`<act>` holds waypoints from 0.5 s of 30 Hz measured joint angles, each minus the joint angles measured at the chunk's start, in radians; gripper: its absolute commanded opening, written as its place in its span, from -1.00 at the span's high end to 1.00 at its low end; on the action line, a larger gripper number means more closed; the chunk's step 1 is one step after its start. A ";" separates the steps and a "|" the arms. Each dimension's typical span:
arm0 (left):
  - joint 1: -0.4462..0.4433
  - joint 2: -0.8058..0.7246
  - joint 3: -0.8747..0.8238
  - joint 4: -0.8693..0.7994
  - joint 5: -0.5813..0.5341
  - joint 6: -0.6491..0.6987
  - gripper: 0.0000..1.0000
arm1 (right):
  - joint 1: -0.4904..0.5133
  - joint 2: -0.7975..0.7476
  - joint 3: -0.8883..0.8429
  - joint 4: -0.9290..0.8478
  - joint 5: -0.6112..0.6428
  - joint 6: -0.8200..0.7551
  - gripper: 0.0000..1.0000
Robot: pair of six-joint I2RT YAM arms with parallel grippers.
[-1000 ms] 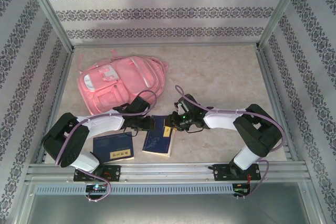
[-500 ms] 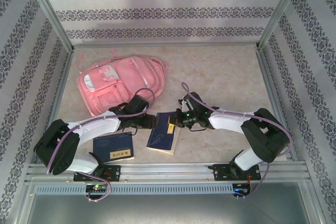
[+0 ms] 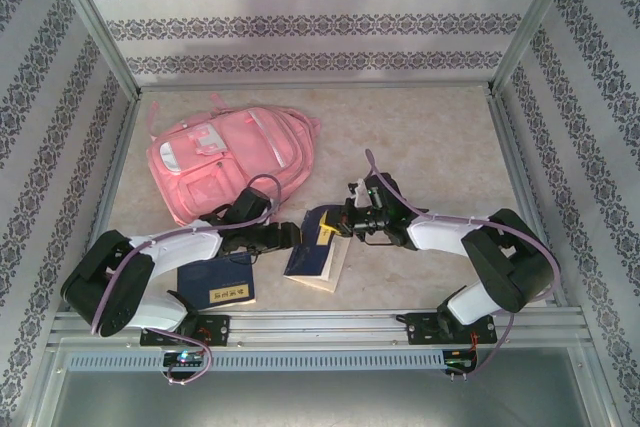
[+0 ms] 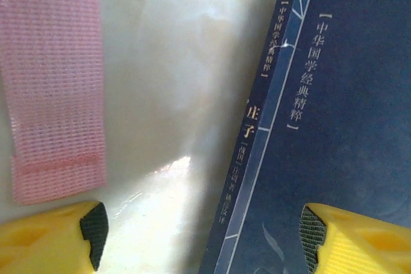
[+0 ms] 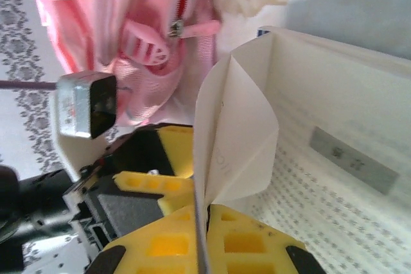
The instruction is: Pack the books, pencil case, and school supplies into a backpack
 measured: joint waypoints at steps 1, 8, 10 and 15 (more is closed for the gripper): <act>0.004 0.000 -0.010 0.029 0.015 -0.018 -0.70 | -0.002 -0.004 -0.001 0.018 -0.011 0.013 1.00; 0.062 0.020 -0.093 0.296 0.145 -0.182 -0.83 | -0.015 -0.050 -0.027 0.094 -0.044 0.070 1.00; 0.064 0.048 -0.109 0.395 0.179 -0.232 -0.83 | -0.021 -0.063 -0.035 0.108 -0.047 0.085 1.00; 0.064 0.131 -0.122 0.605 0.240 -0.351 -0.75 | -0.028 -0.071 -0.051 0.165 -0.046 0.126 1.00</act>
